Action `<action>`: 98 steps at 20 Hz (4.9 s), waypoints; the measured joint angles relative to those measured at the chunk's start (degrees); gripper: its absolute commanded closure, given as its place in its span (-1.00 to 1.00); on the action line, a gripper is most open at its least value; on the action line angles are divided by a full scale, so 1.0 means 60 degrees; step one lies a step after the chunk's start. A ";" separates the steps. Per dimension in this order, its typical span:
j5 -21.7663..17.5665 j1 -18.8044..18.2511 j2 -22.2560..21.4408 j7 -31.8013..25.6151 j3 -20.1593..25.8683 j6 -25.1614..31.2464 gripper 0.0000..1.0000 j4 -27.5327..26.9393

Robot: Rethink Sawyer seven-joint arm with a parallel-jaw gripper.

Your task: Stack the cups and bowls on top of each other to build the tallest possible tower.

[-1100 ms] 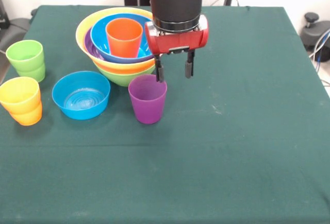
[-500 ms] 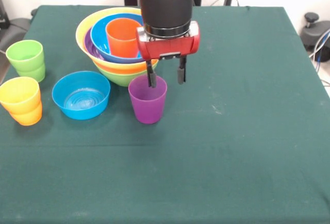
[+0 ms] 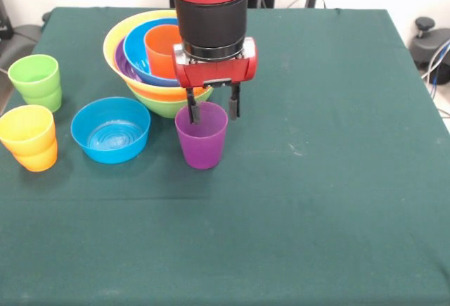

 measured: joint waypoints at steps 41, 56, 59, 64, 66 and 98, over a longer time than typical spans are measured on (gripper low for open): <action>-0.1392 0.0479 -0.0108 0.0000 -0.0805 -0.0809 -1.00 0.0511; -0.0902 0.0422 -0.0549 0.0000 -0.0805 -0.0807 -1.00 0.1019; -0.0852 0.0422 -0.0589 0.0000 -0.0805 -0.0807 -1.00 0.1053; -0.0837 0.0422 -0.0651 0.0000 -0.0805 -0.0809 -1.00 0.1079; -0.0837 0.0422 -0.0667 0.0000 -0.0805 -0.0809 -1.00 0.1084; -0.0837 0.0989 -0.0655 0.0000 -0.0907 -0.0950 -1.00 0.1291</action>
